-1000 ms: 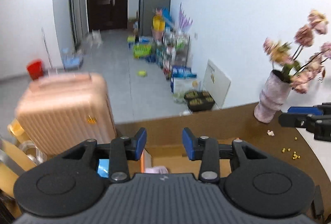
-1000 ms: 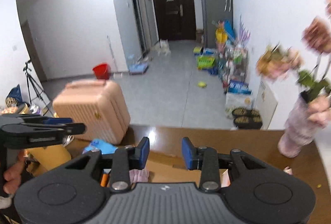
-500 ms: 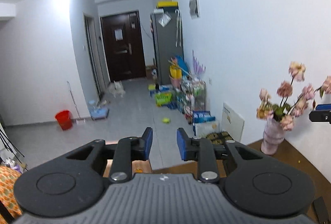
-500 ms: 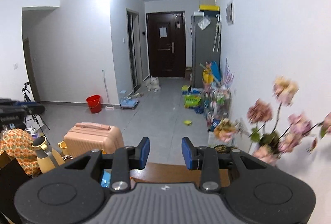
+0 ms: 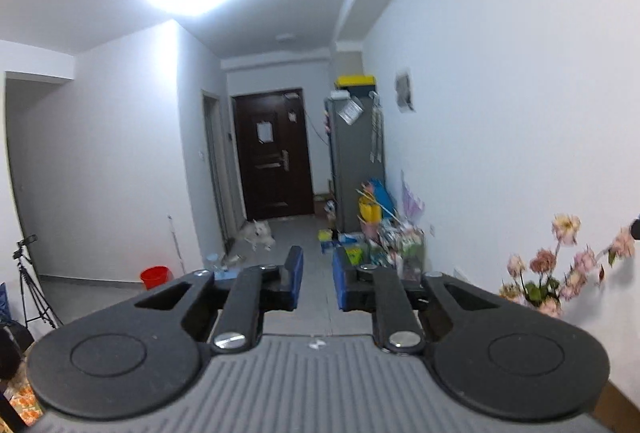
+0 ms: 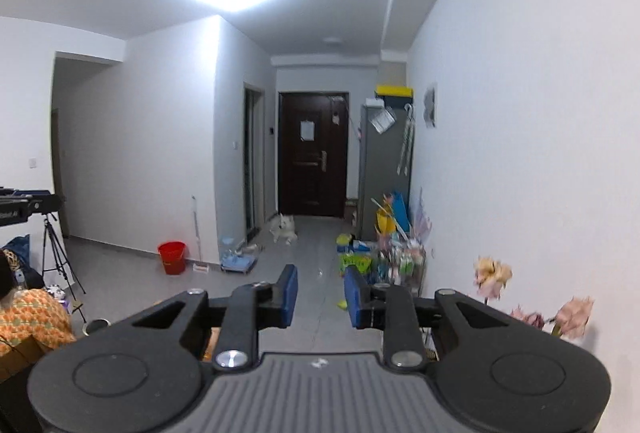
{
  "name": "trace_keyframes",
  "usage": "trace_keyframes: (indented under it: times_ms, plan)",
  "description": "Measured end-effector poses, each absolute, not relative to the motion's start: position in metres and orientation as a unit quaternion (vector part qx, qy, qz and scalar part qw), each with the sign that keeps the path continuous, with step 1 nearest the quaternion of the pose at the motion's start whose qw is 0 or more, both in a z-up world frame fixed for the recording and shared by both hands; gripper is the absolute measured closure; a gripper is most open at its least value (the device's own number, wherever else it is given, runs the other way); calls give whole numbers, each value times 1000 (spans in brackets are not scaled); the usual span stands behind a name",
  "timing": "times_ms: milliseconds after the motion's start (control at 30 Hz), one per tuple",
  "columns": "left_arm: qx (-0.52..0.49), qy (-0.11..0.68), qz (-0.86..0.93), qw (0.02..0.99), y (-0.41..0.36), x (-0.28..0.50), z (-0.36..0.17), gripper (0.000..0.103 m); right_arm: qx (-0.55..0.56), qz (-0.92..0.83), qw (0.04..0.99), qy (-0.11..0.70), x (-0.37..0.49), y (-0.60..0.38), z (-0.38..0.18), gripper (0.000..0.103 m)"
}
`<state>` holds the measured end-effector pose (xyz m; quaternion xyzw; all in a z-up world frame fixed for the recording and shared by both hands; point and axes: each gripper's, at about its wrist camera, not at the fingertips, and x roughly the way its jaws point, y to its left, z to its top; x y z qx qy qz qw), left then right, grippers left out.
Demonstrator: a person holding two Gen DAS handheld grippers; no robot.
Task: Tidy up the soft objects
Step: 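Withdraw both tools from the box back toward the table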
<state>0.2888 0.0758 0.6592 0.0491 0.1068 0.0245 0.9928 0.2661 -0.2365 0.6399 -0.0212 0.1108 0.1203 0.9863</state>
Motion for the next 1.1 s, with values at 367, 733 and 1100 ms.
trace_keyframes:
  times_ms: [367, 733, 1100]
  plan:
    - [90, 121, 32, 988, 76, 274, 634, 87, -41, 172, 973, 151, 253, -236, 644, 83]
    - [102, 135, -98, 981, 87, 219, 429, 30, -45, 250, 938, 236, 253, -242, 479, 32]
    - [74, 150, -84, 982, 72, 172, 162, 5, -93, 332, 907, 243, 193, -205, 229, 19]
